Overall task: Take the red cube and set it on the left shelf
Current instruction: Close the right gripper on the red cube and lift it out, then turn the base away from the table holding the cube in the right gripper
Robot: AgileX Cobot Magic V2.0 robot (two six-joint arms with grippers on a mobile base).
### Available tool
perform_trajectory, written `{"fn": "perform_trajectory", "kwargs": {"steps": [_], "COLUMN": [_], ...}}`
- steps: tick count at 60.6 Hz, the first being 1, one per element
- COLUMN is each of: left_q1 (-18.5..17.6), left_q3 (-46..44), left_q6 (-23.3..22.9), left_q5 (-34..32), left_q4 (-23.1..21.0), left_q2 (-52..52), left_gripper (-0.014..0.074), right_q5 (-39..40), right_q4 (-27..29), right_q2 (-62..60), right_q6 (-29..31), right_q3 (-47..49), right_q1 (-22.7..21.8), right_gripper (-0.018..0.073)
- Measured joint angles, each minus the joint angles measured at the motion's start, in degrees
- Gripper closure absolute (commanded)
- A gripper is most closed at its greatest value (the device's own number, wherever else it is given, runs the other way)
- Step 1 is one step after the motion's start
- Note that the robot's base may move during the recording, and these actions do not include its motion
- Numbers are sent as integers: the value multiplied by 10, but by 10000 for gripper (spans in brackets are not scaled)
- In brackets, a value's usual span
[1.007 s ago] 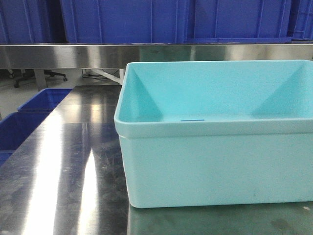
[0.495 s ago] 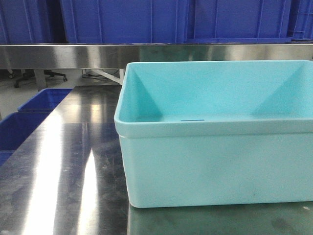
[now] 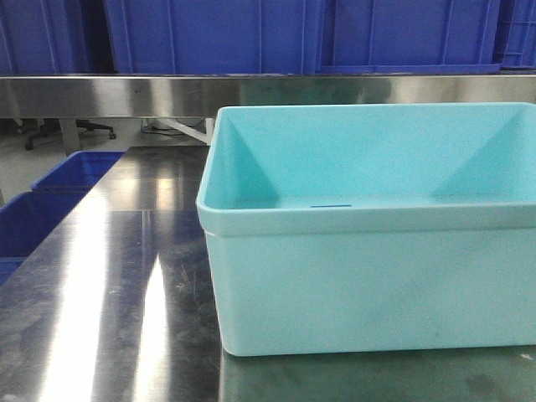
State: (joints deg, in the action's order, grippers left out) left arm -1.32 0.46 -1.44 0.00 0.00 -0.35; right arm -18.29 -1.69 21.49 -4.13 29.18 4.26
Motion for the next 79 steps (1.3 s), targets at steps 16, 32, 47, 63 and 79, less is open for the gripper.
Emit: {"fn": "perform_trajectory", "kwargs": {"steps": [16,32,47,63,79], "left_q1": [0,0,0,0,0], "left_q3": [0,0,0,0,0], "left_q6": [0,0,0,0,0], "left_q5": [0,0,0,0,0], "left_q4": [0,0,0,0,0], "left_q2": [0,0,0,0,0], "left_gripper": [495,495,495,495,495], "right_q5": [0,0,0,0,0], "right_q4": [0,0,0,0,0], "right_q2": [0,0,0,0,0], "right_q6": [0,0,0,0,0], "right_q3": [0,0,0,0,0], "right_q1": [-1,-1,-1,-1,-1], "right_gripper": [507,507,507,507,507]}}
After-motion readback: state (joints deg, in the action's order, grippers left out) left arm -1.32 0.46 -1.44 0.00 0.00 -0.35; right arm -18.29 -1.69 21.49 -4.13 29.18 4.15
